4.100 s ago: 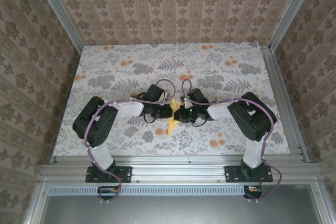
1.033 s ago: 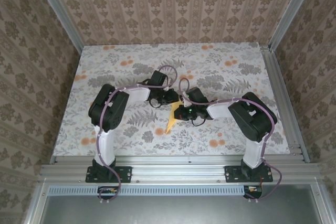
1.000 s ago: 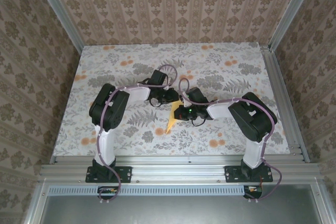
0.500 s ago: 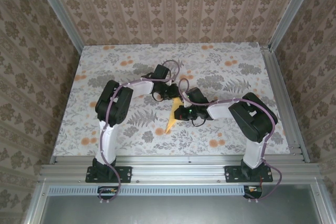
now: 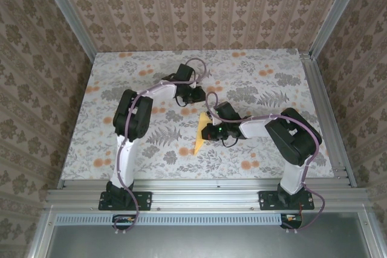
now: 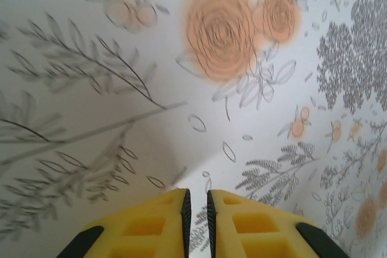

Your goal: Fold a paper plane with a square sheet of paper (pick it up from the middle)

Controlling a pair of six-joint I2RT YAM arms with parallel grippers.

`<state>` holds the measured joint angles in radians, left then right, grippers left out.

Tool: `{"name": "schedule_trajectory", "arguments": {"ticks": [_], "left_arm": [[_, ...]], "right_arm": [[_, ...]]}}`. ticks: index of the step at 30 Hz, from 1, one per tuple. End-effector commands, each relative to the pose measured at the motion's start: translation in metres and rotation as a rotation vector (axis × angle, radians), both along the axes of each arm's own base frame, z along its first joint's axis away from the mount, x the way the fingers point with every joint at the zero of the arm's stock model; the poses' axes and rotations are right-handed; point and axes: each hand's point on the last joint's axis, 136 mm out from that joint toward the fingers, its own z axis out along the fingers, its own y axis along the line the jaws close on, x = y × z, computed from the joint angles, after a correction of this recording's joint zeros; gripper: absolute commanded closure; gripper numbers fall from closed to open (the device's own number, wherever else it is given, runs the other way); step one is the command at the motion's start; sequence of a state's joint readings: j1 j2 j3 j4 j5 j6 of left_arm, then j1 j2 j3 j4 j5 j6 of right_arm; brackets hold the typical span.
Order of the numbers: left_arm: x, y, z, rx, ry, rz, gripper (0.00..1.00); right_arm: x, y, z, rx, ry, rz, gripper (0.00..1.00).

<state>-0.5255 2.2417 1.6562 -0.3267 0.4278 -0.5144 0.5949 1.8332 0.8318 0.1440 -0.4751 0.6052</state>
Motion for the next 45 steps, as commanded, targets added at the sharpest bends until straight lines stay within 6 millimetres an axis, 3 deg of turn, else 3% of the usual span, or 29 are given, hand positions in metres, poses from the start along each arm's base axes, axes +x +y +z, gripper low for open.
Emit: {"name": "schedule_trajectory", "arguments": {"ticks": [1, 5, 9, 16, 24, 33, 37, 45], "left_arm": [[0.001, 0.005, 0.045, -0.011, -0.086, -0.01, 0.81], [-0.027, 0.023, 0.077, -0.035, -0.123, 0.018, 0.8], [-0.074, 0.039, 0.083, -0.054, -0.109, 0.034, 0.8], [-0.152, 0.052, 0.069, -0.074, -0.074, 0.054, 0.8], [-0.212, 0.044, 0.034, -0.085, -0.006, 0.036, 0.82], [-0.234, 0.038, 0.004, -0.068, 0.037, 0.025, 0.83], [-0.238, 0.042, 0.001, -0.052, 0.025, 0.033, 0.83], [-0.244, 0.044, -0.022, -0.044, 0.058, 0.047, 0.83]], "right_arm": [[-0.069, -0.054, -0.066, -0.273, 0.285, -0.016, 1.0], [-0.065, -0.051, -0.065, -0.257, 0.285, -0.028, 1.0], [-0.059, -0.045, -0.063, -0.229, 0.282, -0.043, 1.0], [-0.054, -0.038, -0.059, -0.194, 0.286, -0.058, 1.0], [-0.051, -0.035, -0.055, -0.179, 0.281, -0.069, 1.0], [-0.054, -0.041, -0.057, -0.193, 0.286, -0.099, 1.0], [-0.054, -0.044, -0.058, -0.204, 0.28, -0.11, 1.0], [-0.055, -0.045, -0.061, -0.203, 0.283, -0.118, 1.0]]}}
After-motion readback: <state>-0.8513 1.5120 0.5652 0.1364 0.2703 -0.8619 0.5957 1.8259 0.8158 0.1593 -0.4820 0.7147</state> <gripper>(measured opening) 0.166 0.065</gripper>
